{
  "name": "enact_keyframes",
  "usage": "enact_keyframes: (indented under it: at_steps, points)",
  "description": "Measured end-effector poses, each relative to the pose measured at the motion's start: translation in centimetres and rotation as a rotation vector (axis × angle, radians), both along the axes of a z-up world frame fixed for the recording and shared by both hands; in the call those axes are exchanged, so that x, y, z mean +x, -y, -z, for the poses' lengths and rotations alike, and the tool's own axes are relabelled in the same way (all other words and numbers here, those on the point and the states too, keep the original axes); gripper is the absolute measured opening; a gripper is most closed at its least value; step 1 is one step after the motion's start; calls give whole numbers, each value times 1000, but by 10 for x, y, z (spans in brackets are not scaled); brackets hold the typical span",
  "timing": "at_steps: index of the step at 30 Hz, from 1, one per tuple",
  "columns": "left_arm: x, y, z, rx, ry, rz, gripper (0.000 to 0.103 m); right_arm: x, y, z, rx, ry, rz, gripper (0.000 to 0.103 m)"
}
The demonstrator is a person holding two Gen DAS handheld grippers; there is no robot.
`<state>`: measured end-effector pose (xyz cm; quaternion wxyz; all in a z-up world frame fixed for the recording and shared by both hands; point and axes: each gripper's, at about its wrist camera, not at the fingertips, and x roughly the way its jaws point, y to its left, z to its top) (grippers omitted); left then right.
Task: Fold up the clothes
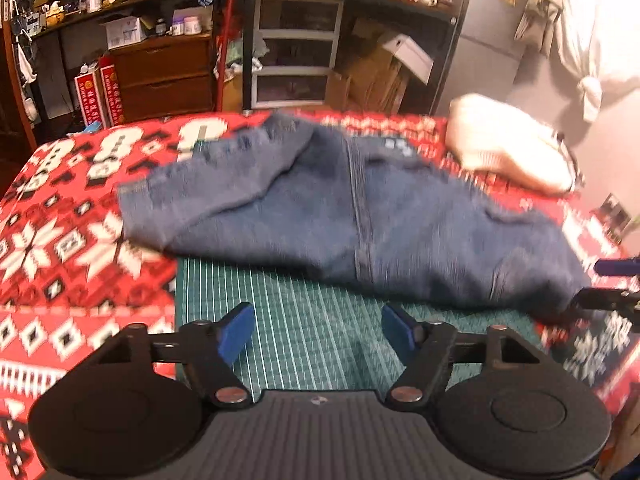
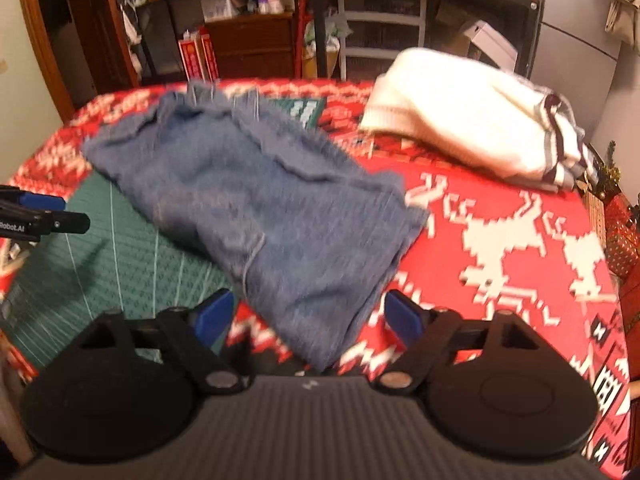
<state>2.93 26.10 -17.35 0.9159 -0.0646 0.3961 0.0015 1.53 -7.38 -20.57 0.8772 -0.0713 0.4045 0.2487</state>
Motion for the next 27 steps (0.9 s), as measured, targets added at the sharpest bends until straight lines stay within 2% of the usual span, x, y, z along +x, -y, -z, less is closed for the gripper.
enact_keyframes:
  at_steps: [4,9,13,16,18,20,21,22,24,25,27]
  points:
    - [24,-14,-18,-50,28,14,66,16,4,-13,24,11,14,71]
    - [62,-25,-29,-124,20,7,65,47,13,-11,55,-8,86,64]
    - [98,-25,-27,-149,-4,-13,65,75,29,1,139,-87,185,54]
    - [120,-23,-22,-194,-25,-25,65,89,35,10,182,-135,216,51]
    - [131,-16,-18,-185,-43,-6,65,92,35,14,190,-157,220,50]
    - [138,-8,-12,-168,-77,18,58,94,32,17,184,-168,213,44]
    - [142,-4,-8,-159,-94,30,41,94,31,17,185,-173,205,40]
    - [146,0,-5,-150,-112,42,26,95,29,17,187,-176,194,31]
    - [142,-2,-3,-142,-112,32,17,93,23,16,181,-169,167,17]
    - [139,-4,-4,-156,-105,31,16,91,19,14,172,-161,154,9]
    - [127,-9,-8,-184,-99,28,13,86,13,9,143,-130,133,7]
